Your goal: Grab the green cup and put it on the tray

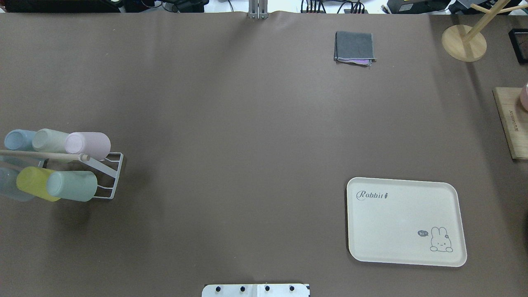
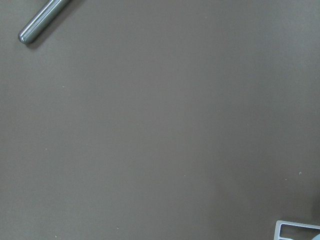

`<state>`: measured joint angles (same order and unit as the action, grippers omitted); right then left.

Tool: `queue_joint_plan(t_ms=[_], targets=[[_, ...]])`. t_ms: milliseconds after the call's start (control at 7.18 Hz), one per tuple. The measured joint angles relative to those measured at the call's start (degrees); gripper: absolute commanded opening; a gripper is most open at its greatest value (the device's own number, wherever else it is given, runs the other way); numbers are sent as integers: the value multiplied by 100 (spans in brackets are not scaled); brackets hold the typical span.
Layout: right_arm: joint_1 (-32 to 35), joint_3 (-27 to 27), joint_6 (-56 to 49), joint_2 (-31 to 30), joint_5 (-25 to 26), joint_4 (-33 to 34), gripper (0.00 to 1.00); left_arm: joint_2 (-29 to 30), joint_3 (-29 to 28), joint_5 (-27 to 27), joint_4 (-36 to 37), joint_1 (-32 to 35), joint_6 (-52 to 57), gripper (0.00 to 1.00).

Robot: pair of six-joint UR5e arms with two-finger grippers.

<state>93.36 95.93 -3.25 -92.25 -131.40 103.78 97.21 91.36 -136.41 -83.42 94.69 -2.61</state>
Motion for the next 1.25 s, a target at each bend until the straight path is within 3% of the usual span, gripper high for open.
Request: queue_joint_plan(t_ms=[1253], targets=[[-311,538,554,-9,-285,307,100,-24,106,8,-7,-20,-3,97]])
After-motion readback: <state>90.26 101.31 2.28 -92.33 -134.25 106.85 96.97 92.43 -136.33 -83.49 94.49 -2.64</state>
